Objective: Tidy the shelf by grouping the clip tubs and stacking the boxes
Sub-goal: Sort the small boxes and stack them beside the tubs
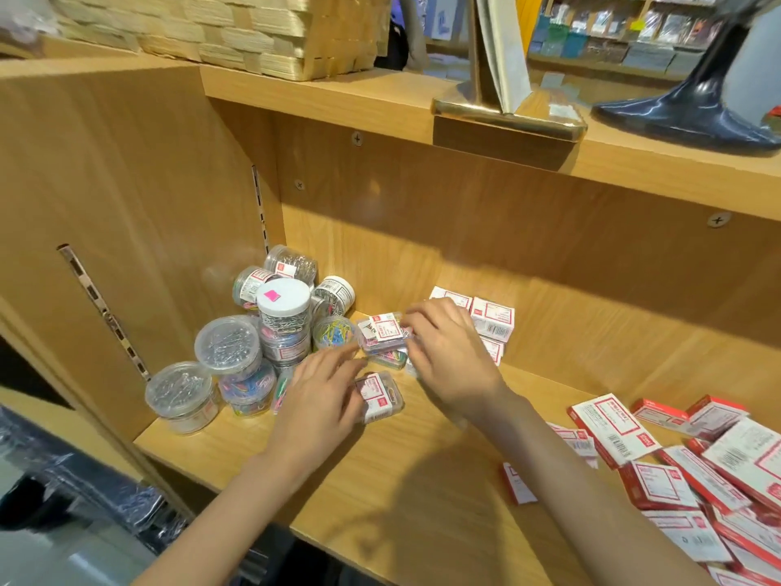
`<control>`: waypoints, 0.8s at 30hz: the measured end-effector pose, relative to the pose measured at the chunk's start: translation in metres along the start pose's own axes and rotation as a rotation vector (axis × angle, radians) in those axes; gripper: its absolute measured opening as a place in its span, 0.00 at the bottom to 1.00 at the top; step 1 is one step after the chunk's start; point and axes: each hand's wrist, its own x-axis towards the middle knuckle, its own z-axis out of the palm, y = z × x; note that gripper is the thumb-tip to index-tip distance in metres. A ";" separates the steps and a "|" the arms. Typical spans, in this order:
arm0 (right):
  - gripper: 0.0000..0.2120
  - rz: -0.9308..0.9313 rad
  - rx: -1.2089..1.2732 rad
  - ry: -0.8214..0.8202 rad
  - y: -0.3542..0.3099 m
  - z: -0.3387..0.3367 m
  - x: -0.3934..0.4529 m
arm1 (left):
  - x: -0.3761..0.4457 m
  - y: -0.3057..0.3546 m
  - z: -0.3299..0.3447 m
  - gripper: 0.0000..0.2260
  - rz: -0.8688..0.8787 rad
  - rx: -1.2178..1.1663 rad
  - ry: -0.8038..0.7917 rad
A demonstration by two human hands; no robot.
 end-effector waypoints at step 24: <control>0.15 0.003 -0.314 -0.412 -0.024 -0.004 0.038 | -0.012 -0.031 -0.014 0.34 -0.056 -0.043 -0.230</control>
